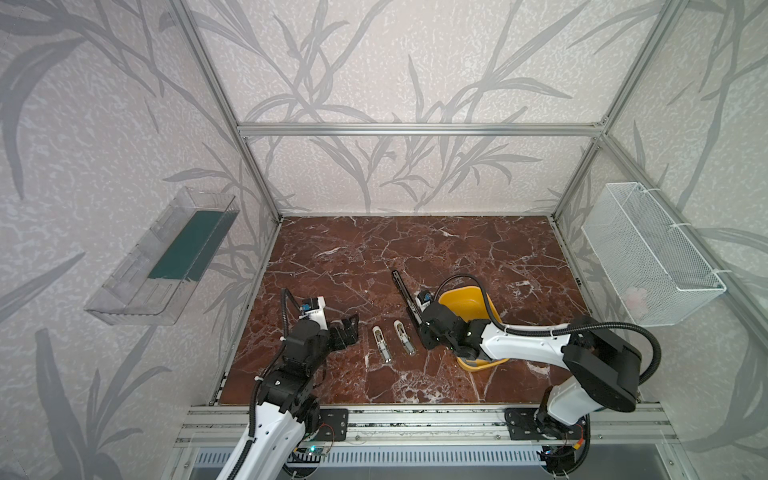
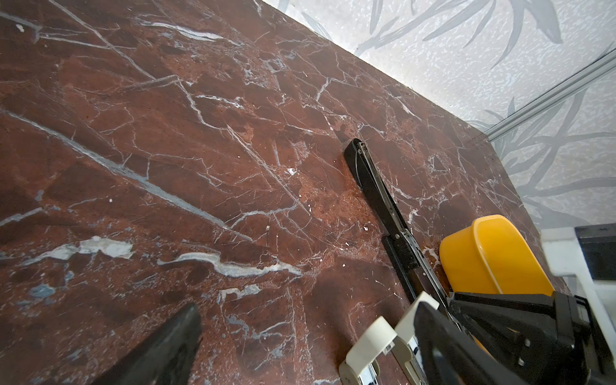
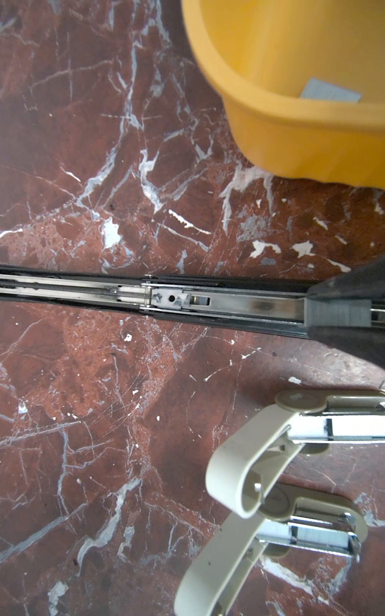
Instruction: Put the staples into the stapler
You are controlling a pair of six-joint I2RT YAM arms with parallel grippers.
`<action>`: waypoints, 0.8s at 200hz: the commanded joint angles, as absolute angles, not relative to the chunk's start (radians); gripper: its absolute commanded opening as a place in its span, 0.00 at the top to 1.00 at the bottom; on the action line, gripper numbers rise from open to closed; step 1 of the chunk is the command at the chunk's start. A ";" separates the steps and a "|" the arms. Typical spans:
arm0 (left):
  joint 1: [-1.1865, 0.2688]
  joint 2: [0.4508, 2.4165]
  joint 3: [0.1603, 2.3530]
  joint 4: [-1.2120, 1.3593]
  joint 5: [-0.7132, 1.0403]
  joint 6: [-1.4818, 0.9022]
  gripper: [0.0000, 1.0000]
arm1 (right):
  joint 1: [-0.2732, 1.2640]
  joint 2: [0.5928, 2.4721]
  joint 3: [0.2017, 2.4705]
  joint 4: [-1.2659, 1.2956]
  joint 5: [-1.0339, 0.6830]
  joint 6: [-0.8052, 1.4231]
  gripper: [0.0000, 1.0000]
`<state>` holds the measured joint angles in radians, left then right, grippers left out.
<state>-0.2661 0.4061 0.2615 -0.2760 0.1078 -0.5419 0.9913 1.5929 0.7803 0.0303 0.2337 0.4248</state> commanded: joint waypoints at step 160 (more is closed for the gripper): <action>-0.274 0.431 0.296 -0.188 0.169 -0.563 0.01 | 1.151 1.304 0.735 -0.177 0.394 0.458 0.61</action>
